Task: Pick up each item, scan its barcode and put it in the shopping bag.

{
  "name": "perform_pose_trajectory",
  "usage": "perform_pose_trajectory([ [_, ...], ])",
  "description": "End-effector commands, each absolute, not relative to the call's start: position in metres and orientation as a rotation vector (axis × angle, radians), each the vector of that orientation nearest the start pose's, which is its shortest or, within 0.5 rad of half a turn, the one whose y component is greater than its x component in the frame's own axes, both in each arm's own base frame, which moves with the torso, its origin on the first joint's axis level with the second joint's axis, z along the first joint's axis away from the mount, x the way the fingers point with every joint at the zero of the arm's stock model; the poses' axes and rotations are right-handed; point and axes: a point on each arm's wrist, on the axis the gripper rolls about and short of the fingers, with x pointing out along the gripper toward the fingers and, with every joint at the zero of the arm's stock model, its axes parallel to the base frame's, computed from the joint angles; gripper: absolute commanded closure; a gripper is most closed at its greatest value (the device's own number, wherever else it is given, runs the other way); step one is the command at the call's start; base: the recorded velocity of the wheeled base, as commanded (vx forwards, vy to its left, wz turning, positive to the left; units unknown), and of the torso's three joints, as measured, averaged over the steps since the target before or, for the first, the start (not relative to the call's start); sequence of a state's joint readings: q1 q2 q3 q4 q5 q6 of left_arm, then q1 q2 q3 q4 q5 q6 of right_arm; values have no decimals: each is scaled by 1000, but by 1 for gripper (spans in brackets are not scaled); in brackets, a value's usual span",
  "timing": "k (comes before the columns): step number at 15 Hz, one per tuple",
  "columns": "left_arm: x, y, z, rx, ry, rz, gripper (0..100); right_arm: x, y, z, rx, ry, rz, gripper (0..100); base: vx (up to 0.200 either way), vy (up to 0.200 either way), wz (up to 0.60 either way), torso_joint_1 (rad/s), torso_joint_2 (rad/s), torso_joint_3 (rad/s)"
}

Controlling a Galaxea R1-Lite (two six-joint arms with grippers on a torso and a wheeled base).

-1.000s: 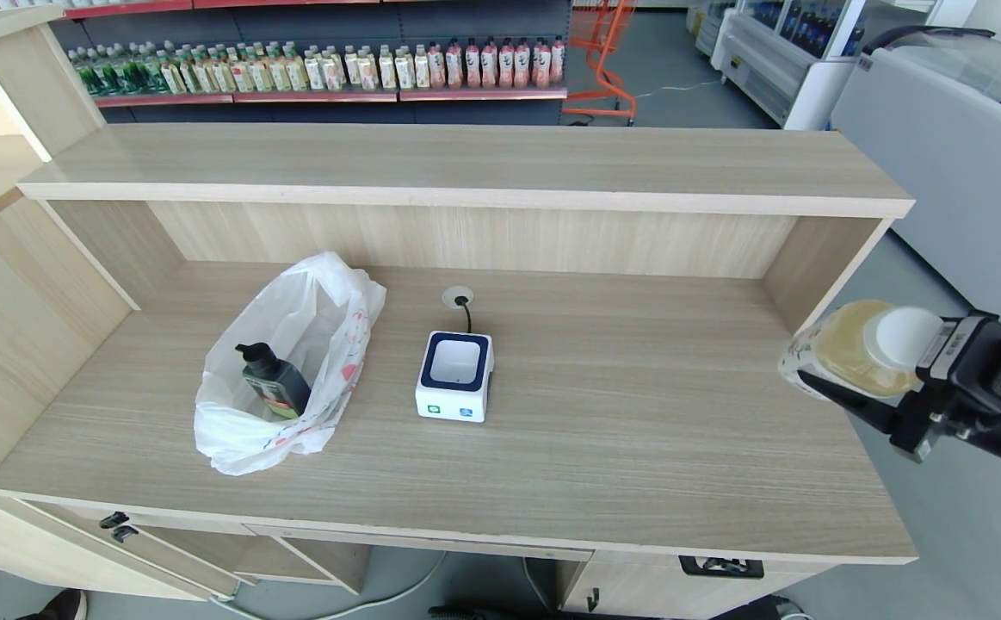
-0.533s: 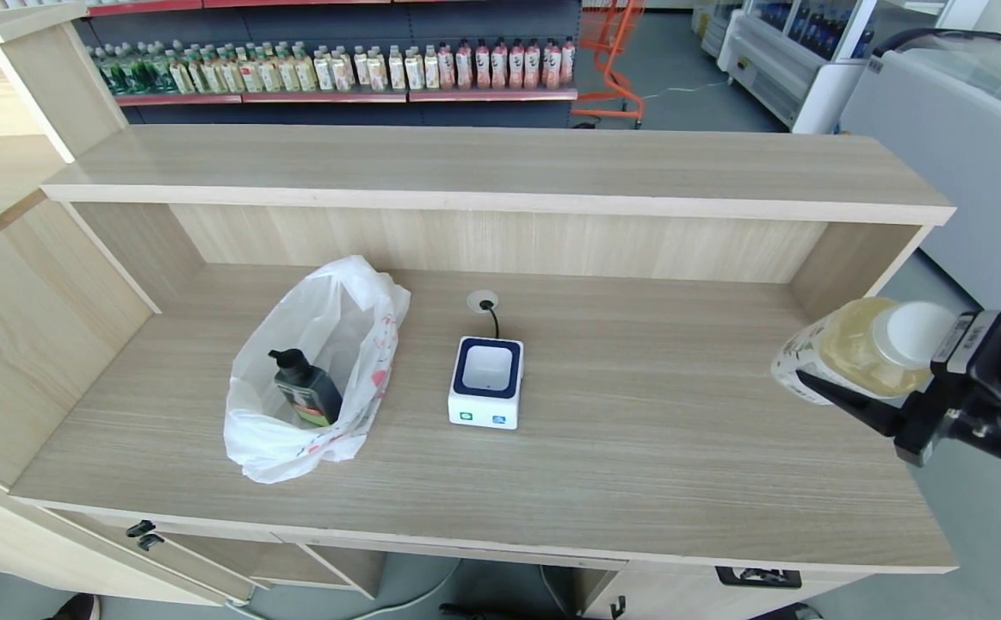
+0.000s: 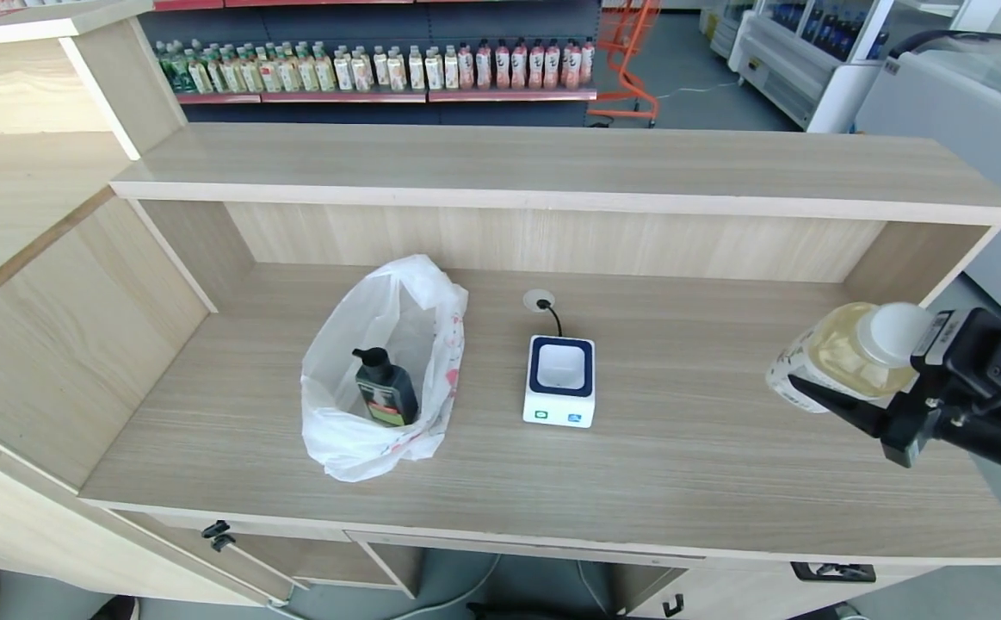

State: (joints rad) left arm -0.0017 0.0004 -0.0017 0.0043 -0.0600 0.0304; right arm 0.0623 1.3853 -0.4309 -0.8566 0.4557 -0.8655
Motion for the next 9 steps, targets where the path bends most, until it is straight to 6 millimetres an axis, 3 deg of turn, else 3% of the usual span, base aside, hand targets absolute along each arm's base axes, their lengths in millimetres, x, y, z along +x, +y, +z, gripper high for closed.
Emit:
perform_pose_trajectory([
  [1, -23, -1, 75, 31, 2, -61, 0, 216, 24, 182, -821, -113, 535, 100, 0, 200, 0, 2, 7, 2],
  [6, -23, -1, 75, 31, 2, -61, 0, 242, 25, 185, -821, -116, 541, 100, 0, 200, 0, 2, 2, 3],
  [9, -23, -1, 75, 31, 4, -61, 0, 257, 27, 184, -821, -122, 561, 100, 0, 0, 0, 0, 0, 0],
])
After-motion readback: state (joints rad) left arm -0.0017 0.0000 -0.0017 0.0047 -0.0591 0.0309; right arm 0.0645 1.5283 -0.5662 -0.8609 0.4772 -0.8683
